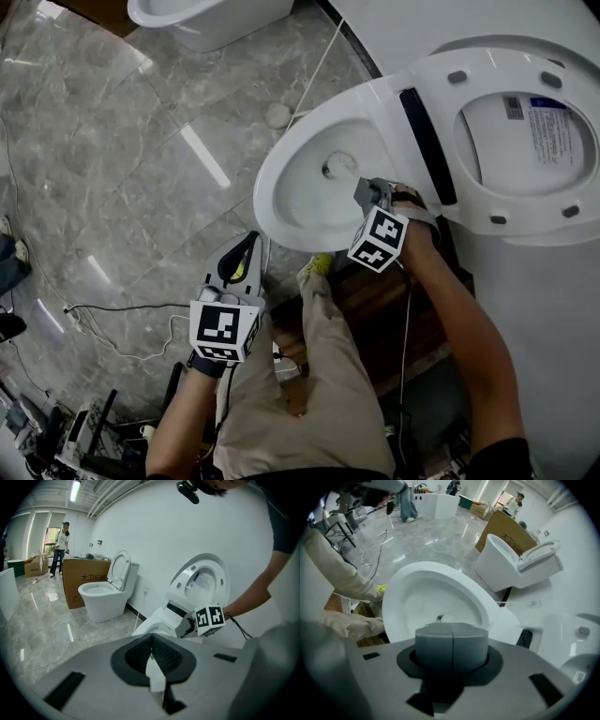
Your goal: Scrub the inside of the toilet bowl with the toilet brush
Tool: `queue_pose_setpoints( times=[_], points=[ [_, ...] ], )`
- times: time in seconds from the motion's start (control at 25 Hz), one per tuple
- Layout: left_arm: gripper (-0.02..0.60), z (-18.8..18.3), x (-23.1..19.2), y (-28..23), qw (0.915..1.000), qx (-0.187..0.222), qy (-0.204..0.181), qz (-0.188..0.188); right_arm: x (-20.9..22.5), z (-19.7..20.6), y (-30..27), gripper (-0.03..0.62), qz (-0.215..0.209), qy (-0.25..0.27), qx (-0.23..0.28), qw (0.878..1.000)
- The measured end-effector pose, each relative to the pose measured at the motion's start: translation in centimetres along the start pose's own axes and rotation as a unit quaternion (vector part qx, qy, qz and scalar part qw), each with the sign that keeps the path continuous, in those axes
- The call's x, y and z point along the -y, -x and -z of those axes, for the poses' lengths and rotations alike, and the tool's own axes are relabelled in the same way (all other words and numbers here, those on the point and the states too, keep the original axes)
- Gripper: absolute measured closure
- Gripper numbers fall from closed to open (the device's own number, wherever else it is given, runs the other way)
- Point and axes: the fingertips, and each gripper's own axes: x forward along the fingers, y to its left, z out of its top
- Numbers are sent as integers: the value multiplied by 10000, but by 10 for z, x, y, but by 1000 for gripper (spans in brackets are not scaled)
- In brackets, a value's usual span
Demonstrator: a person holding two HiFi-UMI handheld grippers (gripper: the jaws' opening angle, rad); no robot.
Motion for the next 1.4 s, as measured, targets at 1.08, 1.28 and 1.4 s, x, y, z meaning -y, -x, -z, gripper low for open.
queue_pose_setpoints(
  times=[1.08, 1.28, 1.4],
  points=[
    [571, 6, 19, -19, 9980, 84, 606, 146, -15, -30, -16, 447, -174, -347, 518, 9979],
    [571, 10, 28, -18, 9983, 34, 534, 237, -20, -25, -12, 447, -265, -437, 588, 9970],
    [571, 9, 31, -19, 9982, 35, 542, 253, -27, -22, -11, 447, -404, -553, 609, 9958]
  ],
)
